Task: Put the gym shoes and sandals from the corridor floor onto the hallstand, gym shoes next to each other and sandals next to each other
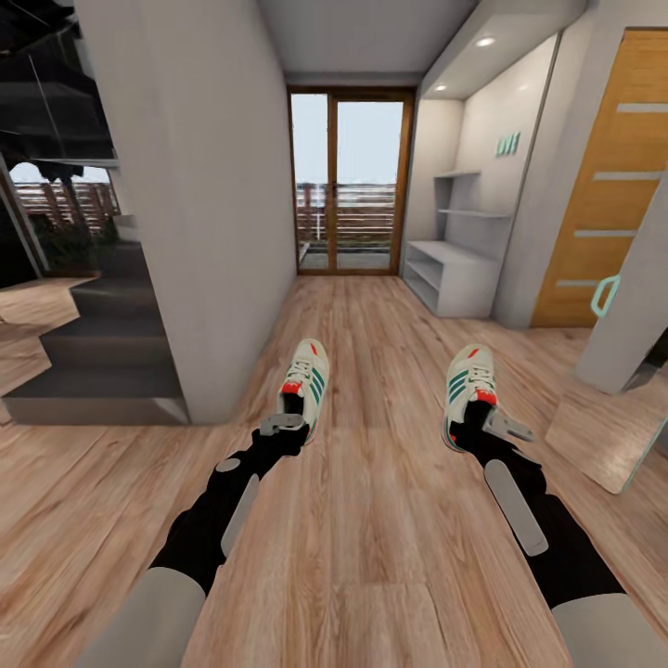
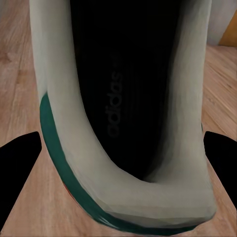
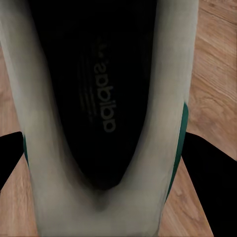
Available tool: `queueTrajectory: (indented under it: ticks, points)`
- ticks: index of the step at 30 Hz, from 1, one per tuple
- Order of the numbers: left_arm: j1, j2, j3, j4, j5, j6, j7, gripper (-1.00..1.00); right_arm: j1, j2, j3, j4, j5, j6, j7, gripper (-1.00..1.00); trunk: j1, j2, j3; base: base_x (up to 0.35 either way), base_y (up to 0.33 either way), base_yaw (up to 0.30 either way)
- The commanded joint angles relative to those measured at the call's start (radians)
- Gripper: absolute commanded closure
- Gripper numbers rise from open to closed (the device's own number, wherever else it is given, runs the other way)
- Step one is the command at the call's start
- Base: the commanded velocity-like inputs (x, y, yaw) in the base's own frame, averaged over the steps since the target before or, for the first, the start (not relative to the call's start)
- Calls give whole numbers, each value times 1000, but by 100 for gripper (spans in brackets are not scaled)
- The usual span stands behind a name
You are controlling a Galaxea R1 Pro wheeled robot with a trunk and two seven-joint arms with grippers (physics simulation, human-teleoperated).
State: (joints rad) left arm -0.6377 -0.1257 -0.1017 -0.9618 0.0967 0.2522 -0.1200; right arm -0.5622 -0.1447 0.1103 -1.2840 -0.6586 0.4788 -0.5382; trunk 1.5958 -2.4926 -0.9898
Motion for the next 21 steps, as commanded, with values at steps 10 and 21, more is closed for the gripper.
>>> queueTrajectory:
  ticks: [10, 21]
  points:
    - [0, 0, 0, -2, 11, 7, -1, 100, -1, -1, 4, -1, -7, 1, -9, 100, 0, 0, -1, 349, 0, 0]
    - [0, 0, 0, -2, 11, 7, -1, 100, -1, -1, 4, -2, -7, 1, -9, 100, 0, 0, -1, 349, 0, 0]
